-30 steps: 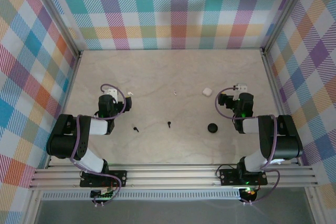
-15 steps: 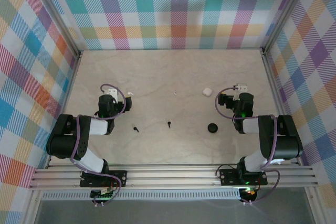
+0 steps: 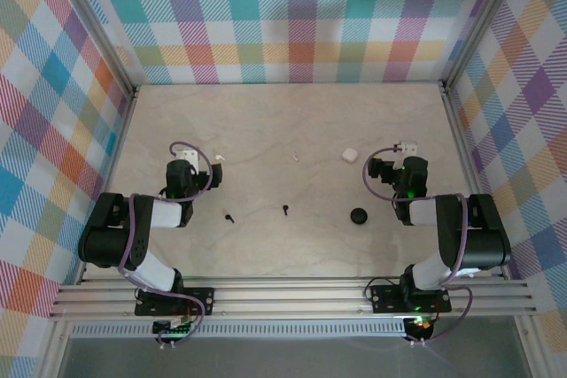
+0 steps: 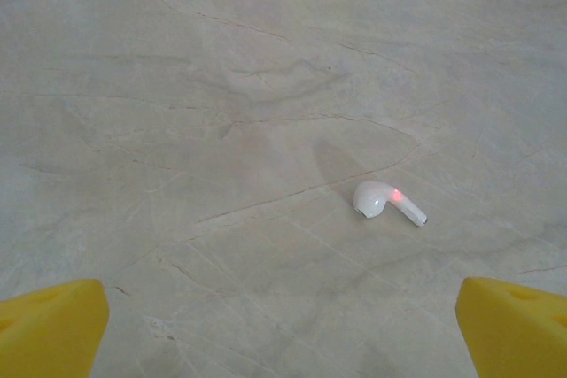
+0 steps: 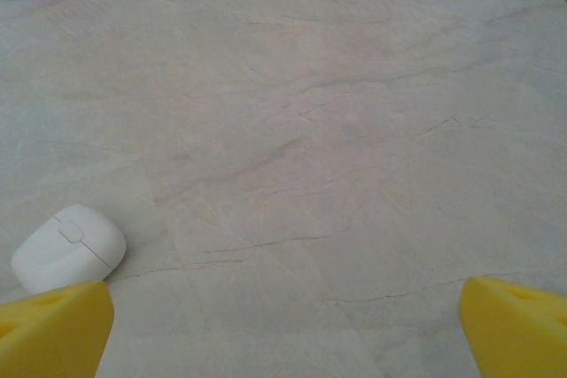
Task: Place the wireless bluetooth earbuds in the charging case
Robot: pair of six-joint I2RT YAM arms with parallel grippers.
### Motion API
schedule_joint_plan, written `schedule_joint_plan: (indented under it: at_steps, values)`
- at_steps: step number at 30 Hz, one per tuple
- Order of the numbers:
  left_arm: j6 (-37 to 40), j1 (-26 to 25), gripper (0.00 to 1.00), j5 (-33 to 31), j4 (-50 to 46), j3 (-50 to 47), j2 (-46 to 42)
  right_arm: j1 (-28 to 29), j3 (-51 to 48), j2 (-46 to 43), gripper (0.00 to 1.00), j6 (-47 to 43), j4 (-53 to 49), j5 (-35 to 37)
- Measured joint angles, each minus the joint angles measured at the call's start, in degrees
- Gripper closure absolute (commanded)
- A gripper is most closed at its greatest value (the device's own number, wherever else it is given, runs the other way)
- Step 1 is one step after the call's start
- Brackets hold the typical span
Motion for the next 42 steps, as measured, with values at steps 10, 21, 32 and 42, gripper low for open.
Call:
schedule_joint_plan:
  at_steps: [10,21,32,42]
  values:
    - [-0.17,0.00,0.00,-0.22,-7.67,4.35,-2.56,0.00,1.18,-0.63,0.00,-0.76,-2.97,-2.54]
    - [-6.01,0.00,0.00,-2.08,-28.96,11.89,-21.20,0.00,26.29,-13.46,0.01,9.66,-46.97,-5.33]
    - [-16.55,-10.82,0.12,4.09,-47.06,16.52,-27.15,7.89,34.60,-14.05,0.00,23.23,-91.58,-12.11]
    - [-26.99,-38.01,0.13,1.33,-47.19,14.93,-18.64,19.02,31.32,-13.11,0.07,26.60,-105.26,-6.01]
